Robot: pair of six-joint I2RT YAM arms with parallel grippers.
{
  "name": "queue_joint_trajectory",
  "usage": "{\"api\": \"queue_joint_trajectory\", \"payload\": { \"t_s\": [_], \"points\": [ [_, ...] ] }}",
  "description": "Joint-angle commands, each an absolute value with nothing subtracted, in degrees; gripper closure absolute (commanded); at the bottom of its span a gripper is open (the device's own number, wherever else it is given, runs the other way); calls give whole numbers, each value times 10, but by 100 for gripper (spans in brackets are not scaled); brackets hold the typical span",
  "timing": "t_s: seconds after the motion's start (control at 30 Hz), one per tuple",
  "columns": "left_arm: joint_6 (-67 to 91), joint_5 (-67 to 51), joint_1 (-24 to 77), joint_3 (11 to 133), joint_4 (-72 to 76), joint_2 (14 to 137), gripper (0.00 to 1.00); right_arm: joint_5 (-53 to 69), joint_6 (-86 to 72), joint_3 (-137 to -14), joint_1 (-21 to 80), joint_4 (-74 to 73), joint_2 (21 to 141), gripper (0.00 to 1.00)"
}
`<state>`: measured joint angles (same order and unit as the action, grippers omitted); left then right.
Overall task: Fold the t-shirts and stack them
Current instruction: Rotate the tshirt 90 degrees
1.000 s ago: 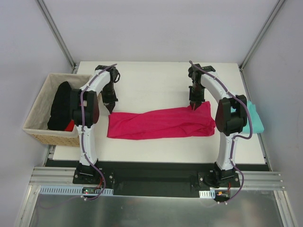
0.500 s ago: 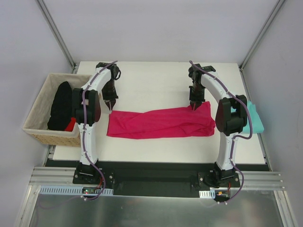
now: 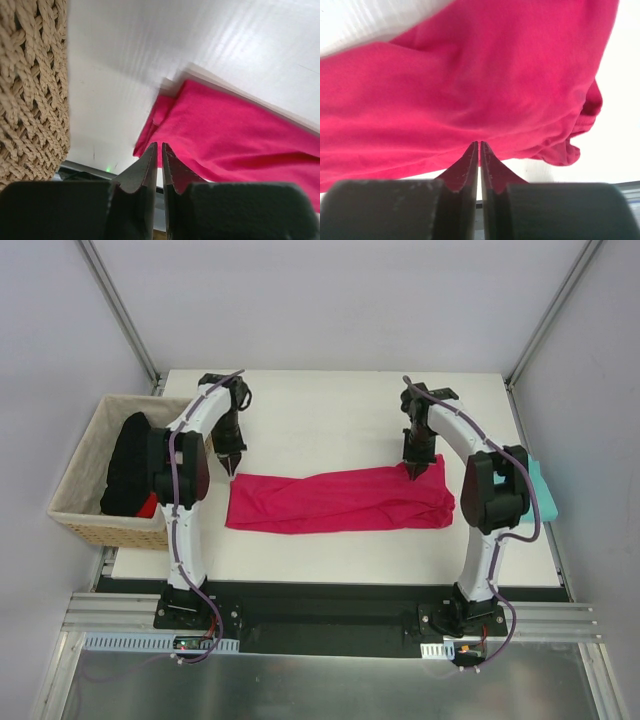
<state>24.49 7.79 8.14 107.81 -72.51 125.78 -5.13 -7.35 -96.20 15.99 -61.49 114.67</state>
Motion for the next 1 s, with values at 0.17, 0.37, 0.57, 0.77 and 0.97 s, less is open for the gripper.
{"api": "queue_joint_trajectory", "payload": {
  "t_s": [0.17, 0.37, 0.57, 0.77, 0.97],
  "points": [
    [234, 1, 77, 1146, -702, 1138, 100, -53, -145, -827, 159, -525, 1004, 99],
    [224, -40, 79, 1186, -686, 1109, 100, -28, -185, -763, 160, -484, 949, 99],
    [227, -68, 79, 1212, -673, 1091, 100, 25, -228, -705, 162, -429, 938, 99],
    [232, -63, 79, 1221, -674, 1068, 100, 71, -263, -658, 160, -383, 959, 99],
    [236, -57, 79, 1218, -686, 1056, 100, 97, -305, -621, 158, -350, 982, 99]
  ]
}}
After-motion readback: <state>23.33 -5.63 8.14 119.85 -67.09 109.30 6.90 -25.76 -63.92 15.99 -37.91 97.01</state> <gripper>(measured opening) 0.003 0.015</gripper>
